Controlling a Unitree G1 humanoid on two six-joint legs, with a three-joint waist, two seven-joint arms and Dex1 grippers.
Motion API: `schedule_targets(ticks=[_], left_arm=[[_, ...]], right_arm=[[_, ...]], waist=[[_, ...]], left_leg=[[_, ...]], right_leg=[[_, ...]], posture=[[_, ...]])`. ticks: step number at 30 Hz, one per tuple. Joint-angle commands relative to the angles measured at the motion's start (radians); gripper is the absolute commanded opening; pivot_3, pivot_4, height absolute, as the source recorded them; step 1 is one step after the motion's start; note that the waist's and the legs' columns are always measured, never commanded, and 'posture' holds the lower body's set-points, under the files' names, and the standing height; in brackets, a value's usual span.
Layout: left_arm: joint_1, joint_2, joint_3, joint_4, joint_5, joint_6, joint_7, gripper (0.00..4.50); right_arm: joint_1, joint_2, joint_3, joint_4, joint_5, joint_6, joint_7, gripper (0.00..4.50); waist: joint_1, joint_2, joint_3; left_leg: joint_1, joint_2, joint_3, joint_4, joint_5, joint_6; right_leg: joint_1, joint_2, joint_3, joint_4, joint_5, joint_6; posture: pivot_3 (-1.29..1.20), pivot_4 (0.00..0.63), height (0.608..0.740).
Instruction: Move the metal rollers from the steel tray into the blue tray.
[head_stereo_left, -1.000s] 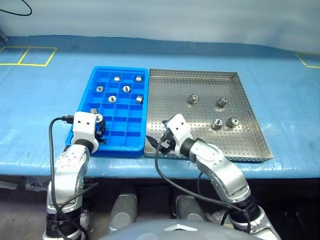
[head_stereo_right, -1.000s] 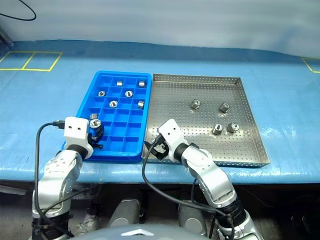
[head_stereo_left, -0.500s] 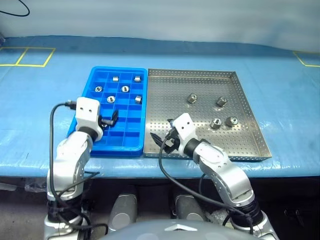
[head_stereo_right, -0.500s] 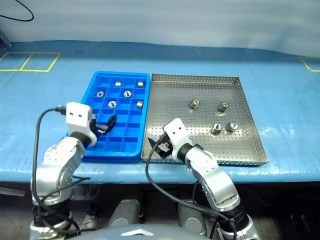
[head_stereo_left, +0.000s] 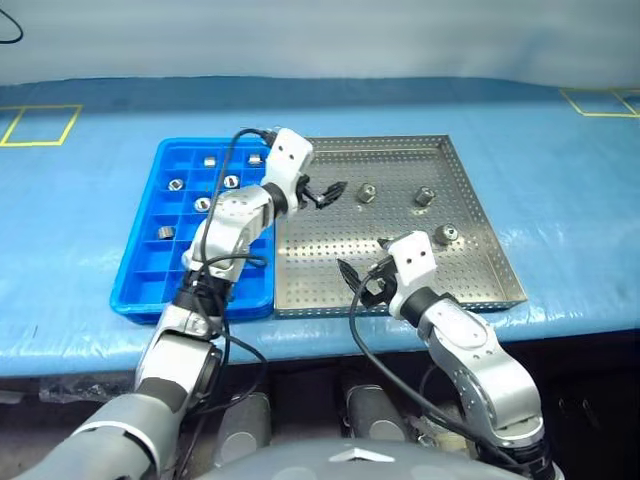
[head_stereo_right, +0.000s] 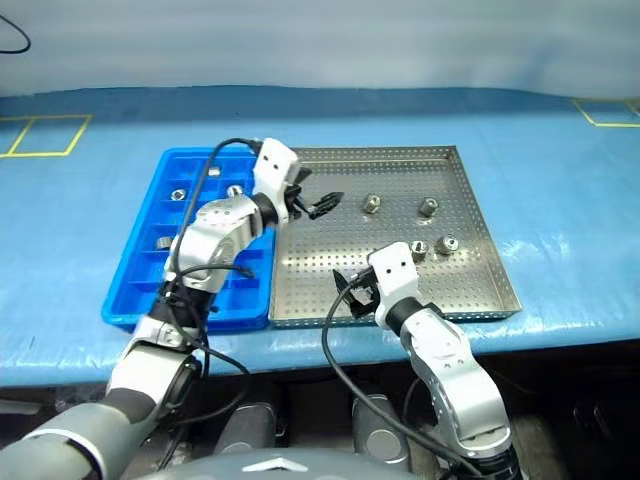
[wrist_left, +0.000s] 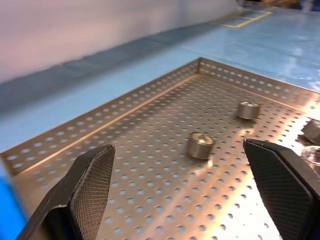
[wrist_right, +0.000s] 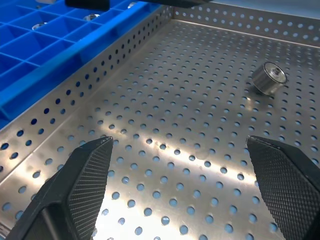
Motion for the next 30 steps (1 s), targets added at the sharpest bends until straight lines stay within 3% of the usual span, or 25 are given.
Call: schedule_targets(ticks=[1, 15, 30], left_arm=[[-0.069, -0.069, -0.065, 0.129, 0.036, -0.12, -0.058, 4.48], [-0.163, -0.237, -0.133, 0.528, 0.18, -0.395, -0.043, 4.48], [-0.239, -0.315, -0.111, 0.772, 0.256, -0.467, 0.137, 4.48]], right_arm=[[0.032, 0.0, -0.037, -0.076, -0.003, 0.003, -0.028, 4.5], [0.167, 0.033, -0.097, -0.144, -0.031, -0.003, -0.122, 4.5], [0.199, 0.054, -0.104, -0.172, -0.039, -0.008, -0.153, 4.5]], waist=[[-0.007, 0.0, 0.0], [-0.11, 0.0, 0.0], [-0.231, 0.0, 0.0]], left_leg=[[0.0, 0.0, 0.0, 0.0, 0.0, 0.0], [-0.001, 0.0, 0.001, 0.001, 0.0, 0.0], [-0.001, -0.001, 0.0, 0.0, 0.0, 0.0]], right_leg=[[0.0, 0.0, 0.001, 0.0, 0.0, 0.0], [-0.001, 0.0, 0.003, -0.001, 0.0, 0.002], [-0.001, 0.0, 0.003, -0.001, -0.001, 0.005]], posture=[[-0.22, 0.15, 0.74], [-0.34, 0.15, 0.74], [-0.38, 0.15, 0.74]])
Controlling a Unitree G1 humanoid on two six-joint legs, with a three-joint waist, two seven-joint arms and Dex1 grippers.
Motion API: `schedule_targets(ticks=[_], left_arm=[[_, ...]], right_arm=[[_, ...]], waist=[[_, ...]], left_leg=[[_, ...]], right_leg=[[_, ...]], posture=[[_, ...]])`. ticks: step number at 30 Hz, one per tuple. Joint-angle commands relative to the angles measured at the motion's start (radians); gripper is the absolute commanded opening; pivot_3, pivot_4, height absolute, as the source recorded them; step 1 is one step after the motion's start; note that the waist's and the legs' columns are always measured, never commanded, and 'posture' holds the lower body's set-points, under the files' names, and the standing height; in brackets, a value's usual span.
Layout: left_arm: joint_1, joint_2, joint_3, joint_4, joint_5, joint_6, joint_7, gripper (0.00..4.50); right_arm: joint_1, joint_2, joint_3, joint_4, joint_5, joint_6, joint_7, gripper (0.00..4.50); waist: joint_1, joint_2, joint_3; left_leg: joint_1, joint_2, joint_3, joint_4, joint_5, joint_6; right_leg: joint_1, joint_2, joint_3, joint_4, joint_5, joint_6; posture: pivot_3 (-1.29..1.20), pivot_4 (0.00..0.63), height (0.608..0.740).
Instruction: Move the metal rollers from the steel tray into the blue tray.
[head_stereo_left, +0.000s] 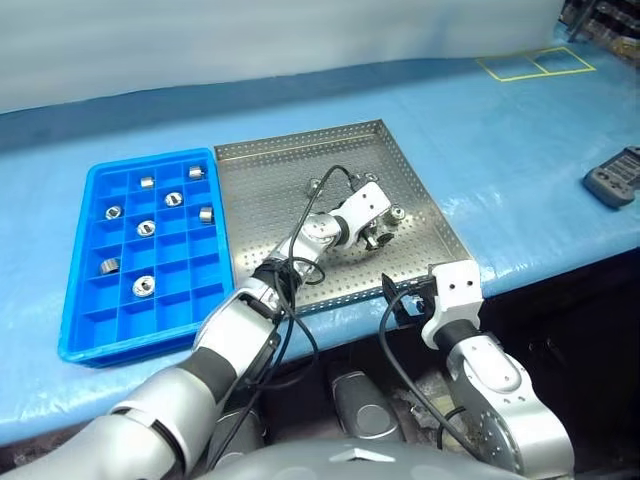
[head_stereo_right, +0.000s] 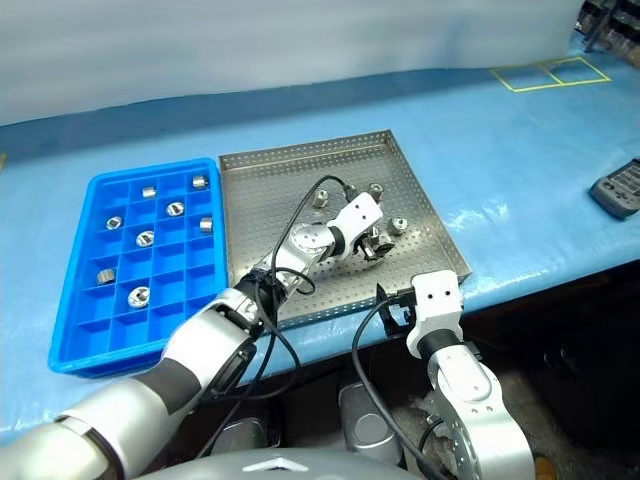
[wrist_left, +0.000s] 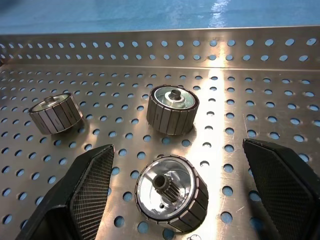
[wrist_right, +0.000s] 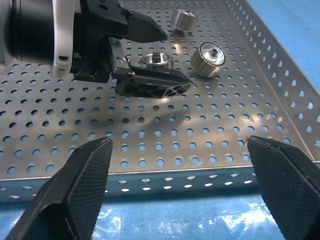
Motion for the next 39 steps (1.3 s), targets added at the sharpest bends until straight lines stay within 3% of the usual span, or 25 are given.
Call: schedule_targets(ticks=[1, 3, 5, 12, 19, 25, 30, 34, 39], left_arm=[[-0.041, -0.086, 0.019, 0.022, 0.005, -0.019, 0.028, 4.48], [-0.043, -0.087, 0.021, 0.036, 0.009, -0.008, 0.044, 4.48], [-0.042, -0.086, 0.028, 0.043, 0.005, -0.002, 0.049, 4.1], [-0.03, -0.082, 0.071, 0.034, -0.017, 0.016, 0.051, 1.9], [0.034, -0.031, 0.139, -0.169, -0.088, 0.032, 0.023, 1.85], [0.256, 0.107, 0.215, -0.732, -0.152, 0.186, 0.039, 1.85], [0.447, 0.257, 0.256, -1.108, -0.15, 0.341, 0.052, 1.85], [0.603, 0.372, 0.302, -1.349, -0.144, 0.45, 0.06, 1.85], [0.772, 0.43, 0.375, -1.578, -0.149, 0.578, 0.107, 1.85]], right_arm=[[-0.002, 0.002, -0.016, -0.046, -0.002, -0.02, -0.004, 4.5], [-0.002, 0.003, -0.018, -0.047, -0.003, -0.019, -0.005, 4.5], [-0.003, 0.004, -0.02, -0.047, -0.002, -0.018, -0.004, 4.5], [-0.014, 0.0, -0.028, -0.041, 0.001, -0.013, 0.003, 4.5], [-0.051, -0.006, -0.01, -0.022, 0.009, -0.001, 0.024, 4.5], [-0.219, 0.001, 0.078, 0.088, 0.023, -0.003, 0.077, 4.5], [-0.383, -0.005, 0.165, 0.202, 0.032, -0.029, 0.158, 4.5], [-0.48, 0.002, 0.228, 0.277, 0.04, -0.051, 0.226, 4.5], [-0.537, 0.013, 0.284, 0.343, 0.045, -0.083, 0.283, 4.5]], waist=[[-0.008, 0.0, 0.0], [-0.013, 0.0, 0.0], [-0.017, 0.0, 0.0], [-0.024, 0.0, 0.0], [-0.017, 0.0, 0.0], [0.008, 0.002, 0.001], [0.073, 0.003, 0.0], [0.159, 0.003, 0.0], [0.259, 0.002, 0.001]], left_leg=[[0.0, 0.0, 0.0, 0.0, 0.0, 0.0], [0.0, 0.0, 0.0, 0.0, 0.0, 0.0], [0.0, 0.0, 0.0, -0.001, 0.0, 0.0], [0.0, -0.001, -0.001, -0.001, 0.0, 0.0], [0.0, -0.001, -0.001, -0.002, 0.0, 0.0], [0.005, 0.001, 0.001, -0.005, 0.0, 0.0], [0.006, 0.002, -0.001, -0.005, 0.0, 0.0], [0.004, 0.001, -0.002, -0.004, 0.0, 0.0], [0.003, 0.002, -0.003, -0.004, 0.0, 0.0]], right_leg=[[0.0, 0.0, 0.0, 0.0, 0.0, 0.0], [0.0, 0.0, 0.0, 0.0, 0.0, 0.0], [0.0, 0.0, 0.0, 0.0, 0.0, 0.0], [0.0, 0.0, 0.0, 0.0, -0.001, 0.001], [0.0, 0.0, 0.001, 0.0, -0.001, 0.001], [0.0, 0.0, 0.004, 0.002, -0.001, 0.001], [0.0, 0.002, 0.004, 0.005, -0.001, 0.0], [0.0, 0.002, 0.003, 0.004, -0.001, -0.001], [0.001, -0.003, 0.0, 0.001, 0.002, -0.006]], posture=[[-0.38, 0.15, 0.74], [-0.38, 0.15, 0.74], [-0.38, 0.15, 0.74], [-0.36, 0.15, 0.74], [-0.29, 0.15, 0.74], [-0.17, 0.15, 0.74], [-0.07, 0.15, 0.74], [0.01, 0.15, 0.74], [0.08, 0.15, 0.74]])
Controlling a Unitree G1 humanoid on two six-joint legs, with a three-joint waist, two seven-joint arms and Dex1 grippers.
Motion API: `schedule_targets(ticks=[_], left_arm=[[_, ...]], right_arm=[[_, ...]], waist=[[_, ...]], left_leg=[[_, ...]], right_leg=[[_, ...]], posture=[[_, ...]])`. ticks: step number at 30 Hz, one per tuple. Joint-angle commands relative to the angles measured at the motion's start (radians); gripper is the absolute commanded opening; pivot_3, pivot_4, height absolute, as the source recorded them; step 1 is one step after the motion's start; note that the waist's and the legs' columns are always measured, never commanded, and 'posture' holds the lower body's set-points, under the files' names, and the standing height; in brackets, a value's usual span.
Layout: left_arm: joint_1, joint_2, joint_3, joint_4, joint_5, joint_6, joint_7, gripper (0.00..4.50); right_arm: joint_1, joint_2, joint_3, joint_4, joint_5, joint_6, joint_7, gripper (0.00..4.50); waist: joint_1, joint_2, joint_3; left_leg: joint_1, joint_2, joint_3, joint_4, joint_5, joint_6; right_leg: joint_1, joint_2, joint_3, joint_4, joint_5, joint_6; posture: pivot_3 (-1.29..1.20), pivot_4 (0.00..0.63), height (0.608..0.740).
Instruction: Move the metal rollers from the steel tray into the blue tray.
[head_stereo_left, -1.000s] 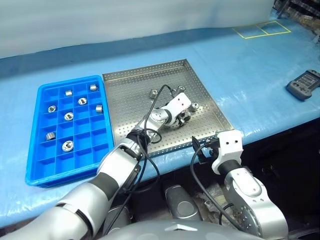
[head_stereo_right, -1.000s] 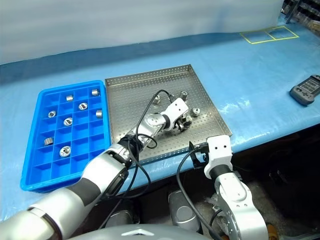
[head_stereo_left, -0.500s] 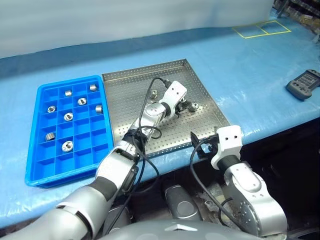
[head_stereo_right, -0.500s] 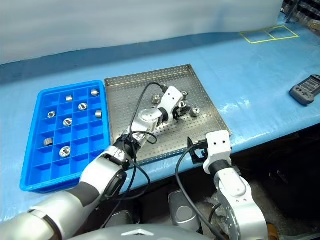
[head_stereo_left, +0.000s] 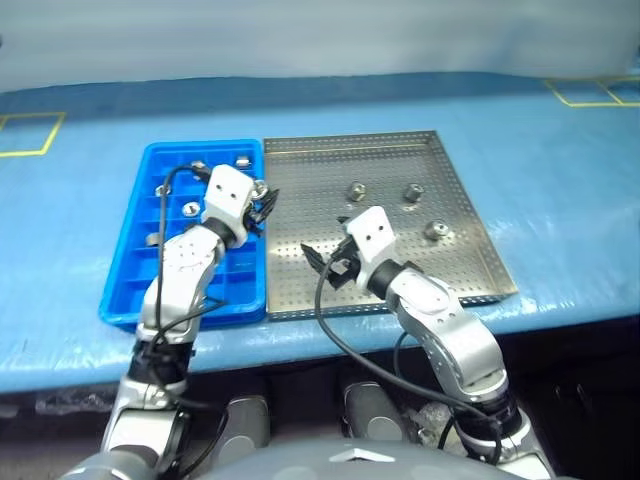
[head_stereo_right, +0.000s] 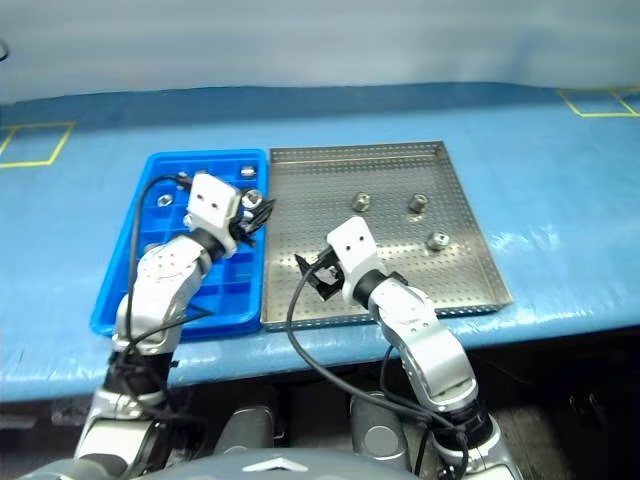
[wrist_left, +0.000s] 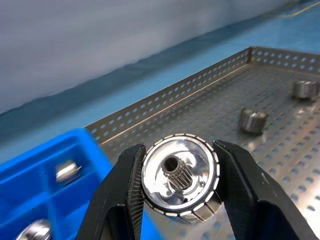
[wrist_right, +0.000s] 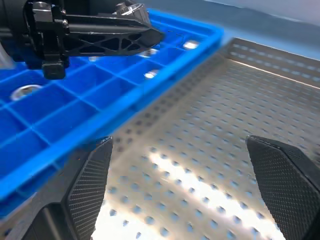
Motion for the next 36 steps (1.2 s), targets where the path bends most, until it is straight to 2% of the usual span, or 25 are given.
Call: schedule_targets(ticks=[1, 4, 6, 11, 19, 24, 32, 36], left_arm=[[0.1, 0.023, 0.053, -0.21, -0.002, 0.084, 0.039, 1.85], [0.18, 0.026, 0.088, -0.294, 0.007, 0.144, 0.081, 1.85], [0.23, 0.024, 0.108, -0.341, 0.012, 0.172, 0.105, 1.85], [0.351, -0.003, 0.162, -0.429, 0.032, 0.222, 0.183, 1.85], [0.441, -0.043, 0.199, -0.477, 0.042, 0.265, 0.244, 1.85], [0.442, -0.056, 0.217, -0.47, 0.022, 0.284, 0.245, 1.85], [0.404, -0.06, 0.2, -0.431, 0.016, 0.277, 0.241, 4.47], [0.346, -0.068, 0.163, -0.413, -0.019, 0.18, 0.202, 4.47]], right_arm=[[-0.035, 0.013, 0.036, 0.026, 0.012, -0.046, 0.042, 4.5], [-0.054, 0.023, 0.055, 0.057, 0.014, -0.063, 0.066, 4.5], [-0.065, 0.029, 0.065, 0.072, 0.016, -0.071, 0.08, 4.5], [-0.091, 0.041, 0.087, 0.109, 0.024, -0.097, 0.13, 4.5], [-0.109, 0.059, 0.099, 0.141, 0.034, -0.118, 0.167, 4.5], [-0.11, 0.065, 0.098, 0.146, 0.028, -0.121, 0.17, 4.5], [-0.086, 0.063, 0.08, 0.119, 0.026, -0.111, 0.148, 4.5], [-0.071, 0.061, 0.057, 0.103, 0.025, -0.107, 0.12, 4.5]], waist=[[0.024, 0.0, 0.0], [0.057, -0.001, 0.0], [0.066, -0.001, 0.0], [0.078, -0.001, 0.0], [0.107, -0.001, 0.0], [0.11, -0.001, 0.0], [0.109, -0.001, 0.0], [0.108, -0.001, 0.0]], left_leg=[[0.0, 0.0, 0.0, 0.0, 0.0, 0.0], [0.001, 0.0, -0.001, 0.001, 0.0, 0.0], [0.002, 0.001, -0.001, 0.002, 0.0, -0.001], [0.003, 0.002, 0.0, 0.002, 0.001, -0.001], [0.002, 0.002, 0.0, 0.002, 0.001, -0.001], [0.002, 0.002, 0.0, 0.002, 0.0, -0.002], [0.002, 0.002, 0.0, 0.001, 0.0, -0.002], [0.001, 0.002, 0.0, 0.0, 0.0, -0.002]], right_leg=[[0.0, 0.0, 0.0, -0.001, 0.0, 0.0], [0.001, -0.001, -0.002, -0.001, -0.001, -0.002], [0.002, -0.001, -0.004, 0.0, -0.004, -0.007], [0.002, 0.0, -0.005, 0.0, -0.004, -0.009], [0.0, 0.0, -0.006, 0.0, -0.005, -0.01], [-0.001, -0.001, -0.006, -0.001, -0.005, -0.01], [-0.001, -0.001, -0.006, -0.001, -0.005, -0.011], [-0.001, 0.0, -0.006, -0.001, -0.005, -0.011]], posture=[[0.1, 0.15, 0.74], [0.14, 0.15, 0.74], [0.16, 0.15, 0.74], [0.19, 0.15, 0.74], [0.23, 0.15, 0.74], [0.23, 0.15, 0.74], [0.19, 0.15, 0.74], [0.17, 0.15, 0.74]])
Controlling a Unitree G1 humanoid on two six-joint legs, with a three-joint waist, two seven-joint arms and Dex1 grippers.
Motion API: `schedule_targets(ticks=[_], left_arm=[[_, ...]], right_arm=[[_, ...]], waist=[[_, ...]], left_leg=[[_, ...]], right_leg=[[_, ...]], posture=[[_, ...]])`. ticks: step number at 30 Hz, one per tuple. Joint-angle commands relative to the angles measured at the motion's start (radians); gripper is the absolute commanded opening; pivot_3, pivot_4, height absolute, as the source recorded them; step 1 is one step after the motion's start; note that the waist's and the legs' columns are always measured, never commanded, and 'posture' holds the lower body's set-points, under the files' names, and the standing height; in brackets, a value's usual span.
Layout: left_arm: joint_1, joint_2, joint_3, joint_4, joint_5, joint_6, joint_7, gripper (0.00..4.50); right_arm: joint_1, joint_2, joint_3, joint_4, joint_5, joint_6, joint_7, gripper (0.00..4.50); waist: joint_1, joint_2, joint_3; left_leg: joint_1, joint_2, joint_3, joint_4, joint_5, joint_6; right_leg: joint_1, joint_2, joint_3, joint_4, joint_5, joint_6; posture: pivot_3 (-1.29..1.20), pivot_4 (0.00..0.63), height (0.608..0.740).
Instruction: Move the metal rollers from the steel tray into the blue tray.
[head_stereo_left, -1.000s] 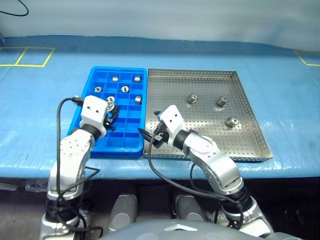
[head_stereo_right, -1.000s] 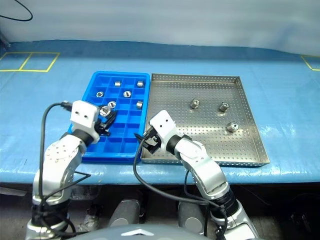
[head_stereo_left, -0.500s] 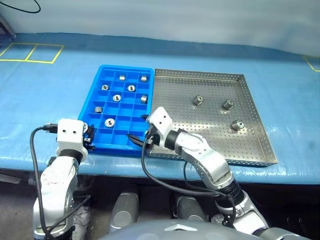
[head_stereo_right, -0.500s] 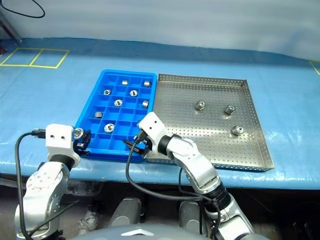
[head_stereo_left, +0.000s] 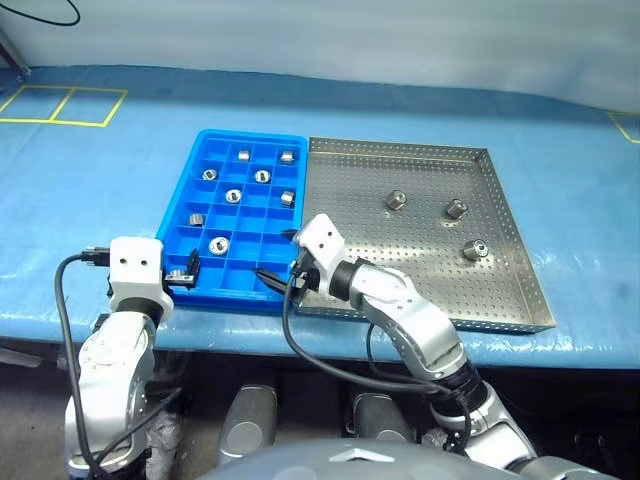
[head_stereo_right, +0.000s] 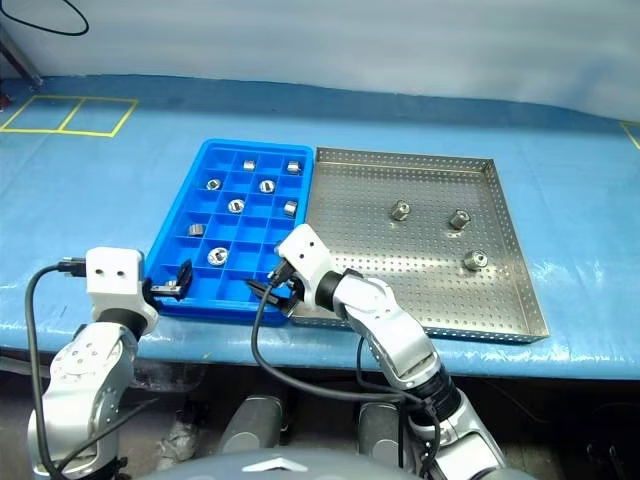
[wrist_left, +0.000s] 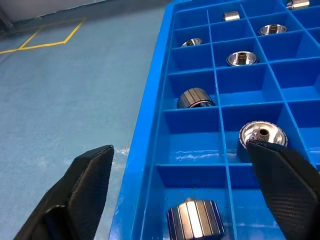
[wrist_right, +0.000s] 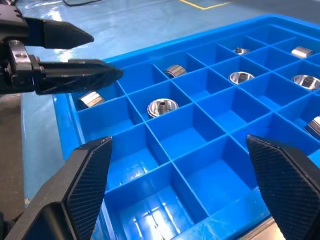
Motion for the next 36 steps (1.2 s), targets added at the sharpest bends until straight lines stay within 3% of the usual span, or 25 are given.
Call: schedule_targets(ticks=[1, 7, 13, 19, 26, 36], left_arm=[[-0.047, -0.005, -0.056, 0.001, -0.04, -0.102, -0.043, 4.47], [-0.12, -0.005, -0.27, 0.102, -0.066, -0.26, -0.155, 4.47], [-0.198, 0.004, -0.413, 0.201, -0.124, -0.319, -0.293, 4.47], [-0.241, 0.026, -0.538, 0.228, -0.164, -0.314, -0.412, 4.47], [-0.21, -0.004, -0.61, 0.205, -0.157, -0.299, -0.38, 4.47], [-0.156, -0.034, -0.614, 0.168, -0.169, -0.267, -0.312, 4.47]], right_arm=[[-0.001, 0.005, -0.045, -0.051, -0.002, -0.017, -0.034, 4.5], [-0.067, 0.035, -0.198, 0.07, -0.071, -0.042, -0.216, 4.5], [-0.252, 0.056, -0.393, 0.383, -0.119, -0.128, -0.428, 4.5], [-0.451, 0.052, -0.581, 0.802, -0.064, -0.258, -0.552, 4.5], [-0.575, 0.04, -0.689, 1.128, 0.007, -0.368, -0.54, 4.5], [-0.612, 0.067, -0.686, 1.195, 0.039, -0.43, -0.482, 4.5]], waist=[[0.0, 0.0, 0.0], [-0.008, 0.0, 0.0], [-0.032, 0.0, 0.0], [-0.063, 0.001, 0.0], [-0.08, 0.002, 0.001], [-0.074, 0.005, 0.002]], left_leg=[[0.0, 0.0, 0.0, 0.0, 0.0, 0.0], [0.0, -0.001, 0.002, 0.0, 0.0, 0.0], [0.0, -0.001, 0.003, -0.001, 0.0, 0.0], [0.0, -0.002, 0.004, -0.002, 0.0, 0.0], [0.001, -0.001, 0.004, -0.004, 0.0, 0.001], [0.001, -0.001, 0.003, -0.002, 0.0, 0.001]], right_leg=[[0.0, 0.0, 0.0, 0.0, 0.0, 0.0], [0.001, -0.001, 0.001, 0.0, 0.001, -0.001], [0.0, 0.002, 0.002, 0.0, 0.002, -0.002], [0.0, 0.002, 0.003, 0.0, 0.005, 0.003], [0.0, 0.003, 0.003, 0.0, 0.005, 0.003], [0.0, 0.004, 0.004, 0.002, 0.005, 0.004]], posture=[[0.17, 0.15, 0.74], [0.07, 0.15, 0.74], [0.03, 0.15, 0.74], [0.04, 0.15, 0.74], [0.06, 0.15, 0.74], [0.1, 0.15, 0.74]])
